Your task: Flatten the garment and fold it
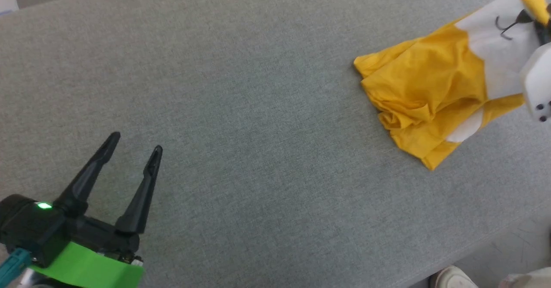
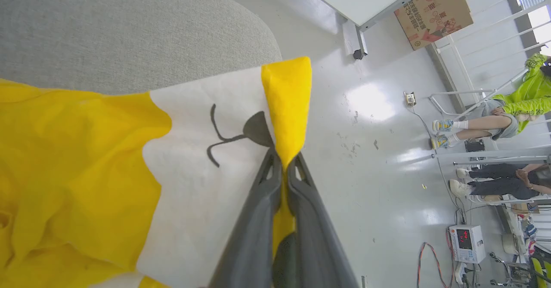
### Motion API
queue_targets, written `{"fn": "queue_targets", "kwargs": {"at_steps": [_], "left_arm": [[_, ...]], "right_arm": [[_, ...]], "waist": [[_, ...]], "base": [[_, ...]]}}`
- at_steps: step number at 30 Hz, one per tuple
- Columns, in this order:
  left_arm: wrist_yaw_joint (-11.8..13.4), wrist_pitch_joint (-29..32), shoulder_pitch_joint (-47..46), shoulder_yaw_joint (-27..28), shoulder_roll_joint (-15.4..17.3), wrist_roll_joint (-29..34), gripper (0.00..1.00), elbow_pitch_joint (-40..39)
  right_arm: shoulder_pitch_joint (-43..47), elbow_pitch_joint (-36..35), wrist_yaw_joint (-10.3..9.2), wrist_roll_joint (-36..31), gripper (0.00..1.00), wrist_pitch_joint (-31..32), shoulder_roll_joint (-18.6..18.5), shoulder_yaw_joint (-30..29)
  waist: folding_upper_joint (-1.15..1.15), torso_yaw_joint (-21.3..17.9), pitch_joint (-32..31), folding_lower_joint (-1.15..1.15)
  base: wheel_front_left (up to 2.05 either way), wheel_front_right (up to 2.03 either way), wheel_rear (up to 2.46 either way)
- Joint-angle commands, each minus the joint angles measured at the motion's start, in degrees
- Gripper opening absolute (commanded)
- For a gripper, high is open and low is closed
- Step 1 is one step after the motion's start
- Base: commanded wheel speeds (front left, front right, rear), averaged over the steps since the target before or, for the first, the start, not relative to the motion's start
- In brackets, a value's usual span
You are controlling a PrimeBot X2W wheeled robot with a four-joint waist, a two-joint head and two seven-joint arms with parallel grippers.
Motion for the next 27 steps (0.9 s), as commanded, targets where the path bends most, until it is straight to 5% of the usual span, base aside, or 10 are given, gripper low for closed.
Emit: {"fn": "queue_targets", "kwargs": {"at_steps": [1, 22, 24, 27], "left_arm": [[-0.1, 0.25, -1.09, 0.62, 0.88, 0.2, 1.0, -0.66], [-0.48, 1.73, -1.28, 4.51, 5.77, 0.26, 1.0, -6.76], [-0.5, 1.69, -1.44, 4.25, 5.73, 0.38, 1.0, -6.97], [-0.49, 1.66, -1.66, 3.9, 5.62, 0.43, 1.0, -6.94]], "right_arm": [[-1.36, -0.55, -0.1, -0.77, 0.0, -0.35, -0.37, -0.65], [1.87, 2.34, -0.1, -11.91, 0.0, -5.94, 0.91, -13.04], [1.66, 3.26, -0.1, -12.67, 0.23, -6.96, 1.57, -13.61], [1.19, 4.67, -0.1, -13.72, 1.0, -8.56, 2.31, -14.07]], "waist": [[-0.01, -0.46, 2.54, -0.01], [-0.01, 1.02, 10.13, -0.01], [-0.01, 1.14, 10.13, -0.01], [-0.01, 1.31, 9.92, -0.01]], "base": [[0.0, 0.0, 0.0], [0.0, 0.0, 0.0], [0.0, 0.0, 0.0], [0.0, 0.0, 0.0]]}}
